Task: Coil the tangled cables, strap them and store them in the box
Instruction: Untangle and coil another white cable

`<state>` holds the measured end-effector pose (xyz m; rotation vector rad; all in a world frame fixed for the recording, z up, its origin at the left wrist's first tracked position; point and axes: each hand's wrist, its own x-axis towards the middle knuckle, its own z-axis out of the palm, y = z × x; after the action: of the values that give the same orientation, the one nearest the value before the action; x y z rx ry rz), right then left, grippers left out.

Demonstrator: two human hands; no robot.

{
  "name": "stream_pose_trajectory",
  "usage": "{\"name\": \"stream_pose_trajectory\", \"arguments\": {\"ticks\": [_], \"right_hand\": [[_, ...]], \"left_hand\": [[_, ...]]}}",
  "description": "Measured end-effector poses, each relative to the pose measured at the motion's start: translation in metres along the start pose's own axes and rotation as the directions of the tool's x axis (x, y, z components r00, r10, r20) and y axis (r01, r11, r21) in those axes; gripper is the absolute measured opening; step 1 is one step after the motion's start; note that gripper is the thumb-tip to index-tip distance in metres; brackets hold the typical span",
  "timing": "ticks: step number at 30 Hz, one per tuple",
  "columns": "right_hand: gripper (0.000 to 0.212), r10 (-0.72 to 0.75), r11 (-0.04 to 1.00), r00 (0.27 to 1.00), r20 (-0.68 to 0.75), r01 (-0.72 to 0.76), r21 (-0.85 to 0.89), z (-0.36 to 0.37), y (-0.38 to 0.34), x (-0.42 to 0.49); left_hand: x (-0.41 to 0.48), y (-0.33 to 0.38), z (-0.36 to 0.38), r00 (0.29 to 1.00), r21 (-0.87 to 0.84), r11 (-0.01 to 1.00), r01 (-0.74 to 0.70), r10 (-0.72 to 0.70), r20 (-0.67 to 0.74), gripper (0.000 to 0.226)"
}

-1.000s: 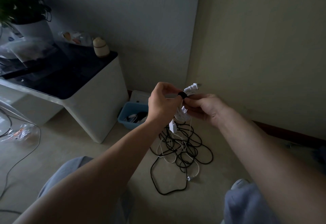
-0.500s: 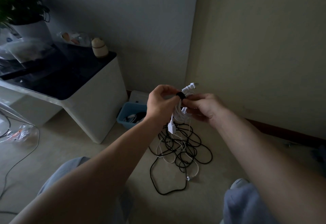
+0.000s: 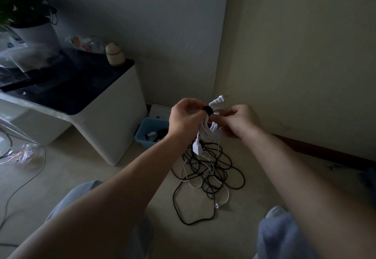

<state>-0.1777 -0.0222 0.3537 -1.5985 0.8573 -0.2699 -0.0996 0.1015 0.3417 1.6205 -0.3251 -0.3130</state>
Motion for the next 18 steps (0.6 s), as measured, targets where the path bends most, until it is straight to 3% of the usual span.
{"name": "stream_pose_trajectory", "arguments": {"ticks": [14, 18], "right_hand": [[0.020, 0.160, 0.961, 0.984, 0.085, -0.174, 0.214, 0.0043, -0.0016, -0.0028], [0.018, 0.148, 0.974, 0.987, 0.060, -0.156, 0.166, 0.0064, -0.0003, -0.0032]], "left_hand": [[-0.0026, -0.0062, 0.0028, 0.999, 0.083, 0.996, -0.045, 0.045, 0.002, 0.017], [-0.0023, -0.0090, 0.0062, 0.999, 0.124, 0.991, -0.048, 0.050, -0.014, 0.016]]}}
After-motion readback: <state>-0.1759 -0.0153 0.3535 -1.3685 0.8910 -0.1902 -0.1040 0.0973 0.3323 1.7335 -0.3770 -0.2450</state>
